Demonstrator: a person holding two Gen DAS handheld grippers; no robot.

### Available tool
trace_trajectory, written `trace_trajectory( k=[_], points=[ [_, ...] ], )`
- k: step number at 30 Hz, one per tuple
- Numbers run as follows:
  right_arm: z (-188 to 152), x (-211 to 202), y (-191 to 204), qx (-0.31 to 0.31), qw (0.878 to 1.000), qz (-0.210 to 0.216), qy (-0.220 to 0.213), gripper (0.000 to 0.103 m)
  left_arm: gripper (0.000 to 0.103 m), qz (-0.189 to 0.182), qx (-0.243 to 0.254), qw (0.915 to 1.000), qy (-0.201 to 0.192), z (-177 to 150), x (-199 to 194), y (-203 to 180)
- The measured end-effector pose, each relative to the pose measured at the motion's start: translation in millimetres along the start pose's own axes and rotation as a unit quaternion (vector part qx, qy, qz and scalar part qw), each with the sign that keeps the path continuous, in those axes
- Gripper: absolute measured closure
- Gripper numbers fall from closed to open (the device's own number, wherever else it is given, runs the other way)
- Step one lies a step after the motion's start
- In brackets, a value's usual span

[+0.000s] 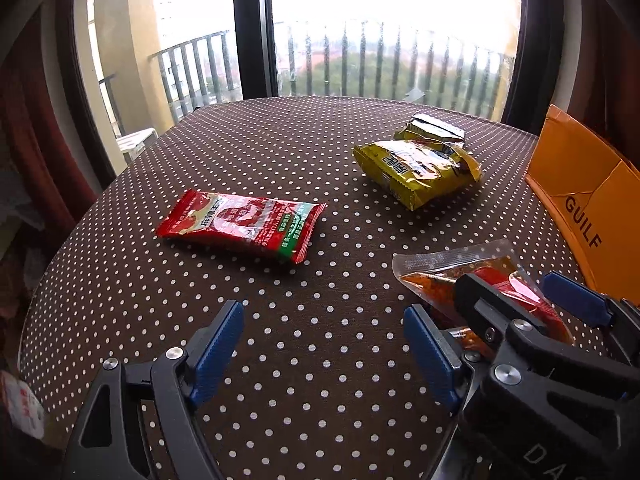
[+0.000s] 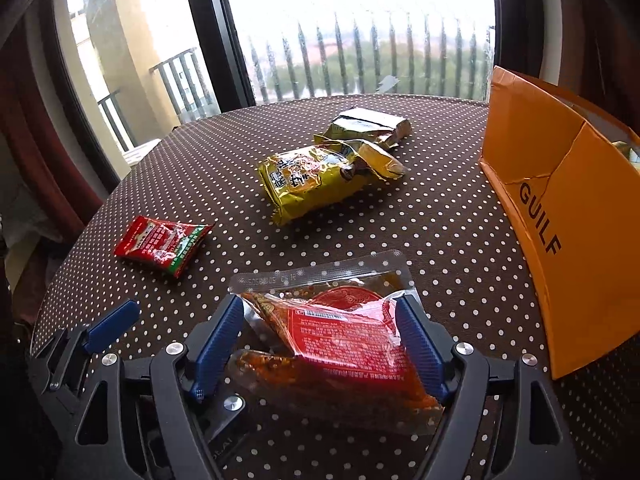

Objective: Organize snacks
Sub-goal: 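Move the right gripper to the clear meat tray and close on it, then lift the meat tray with the right gripper while the left gripper approaches the red spicy strip bag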

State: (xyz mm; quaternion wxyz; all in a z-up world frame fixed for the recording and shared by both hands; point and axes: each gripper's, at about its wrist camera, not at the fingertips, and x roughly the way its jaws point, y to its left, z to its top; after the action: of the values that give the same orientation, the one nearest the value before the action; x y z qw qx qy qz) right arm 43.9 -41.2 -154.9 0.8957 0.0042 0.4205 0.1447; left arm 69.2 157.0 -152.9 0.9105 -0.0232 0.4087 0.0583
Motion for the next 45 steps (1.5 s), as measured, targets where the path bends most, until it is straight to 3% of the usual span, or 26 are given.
trace_trajectory(
  k=[10, 11, 15, 17, 24, 35, 45],
  points=[
    [-10.6, 10.5, 7.2, -0.030, 0.999, -0.010, 0.013, 0.024, 0.020, 0.003, 0.015, 0.9998, 0.016, -13.8, 3.2, -5.8],
    [-9.4, 13.0, 6.3, -0.029, 0.999, -0.018, 0.012, 0.031, 0.020, 0.006, 0.018, 0.9997, 0.014, -12.7, 5.0, -9.7],
    [-4.4, 20.0, 4.5, -0.027, 0.999, -0.020, 0.017, 0.045, 0.019, 0.001, 0.020, 0.9997, 0.014, -8.5, 10.6, -12.6],
    [-0.9, 21.6, 4.8, -0.026, 0.999, -0.017, 0.020, 0.063, 0.020, -0.003, 0.018, 0.9997, 0.016, -5.0, 14.0, -12.4],
    [7.9, 20.4, 5.1, -0.012, 1.000, -0.014, 0.017, 0.079, 0.020, -0.002, 0.023, 0.9997, 0.011, 10.5, 17.5, -14.5],
    [44.1, 13.2, 20.0, -0.012, 1.000, -0.002, -0.022, 0.083, 0.019, 0.016, 0.016, 0.9992, -0.033, 50.6, 13.7, 3.6],
    [71.1, 31.1, 43.2, -0.021, 0.999, 0.013, -0.031, 0.084, 0.014, 0.032, -0.006, 0.9992, -0.023, 79.7, 34.4, 34.9]
  ],
)
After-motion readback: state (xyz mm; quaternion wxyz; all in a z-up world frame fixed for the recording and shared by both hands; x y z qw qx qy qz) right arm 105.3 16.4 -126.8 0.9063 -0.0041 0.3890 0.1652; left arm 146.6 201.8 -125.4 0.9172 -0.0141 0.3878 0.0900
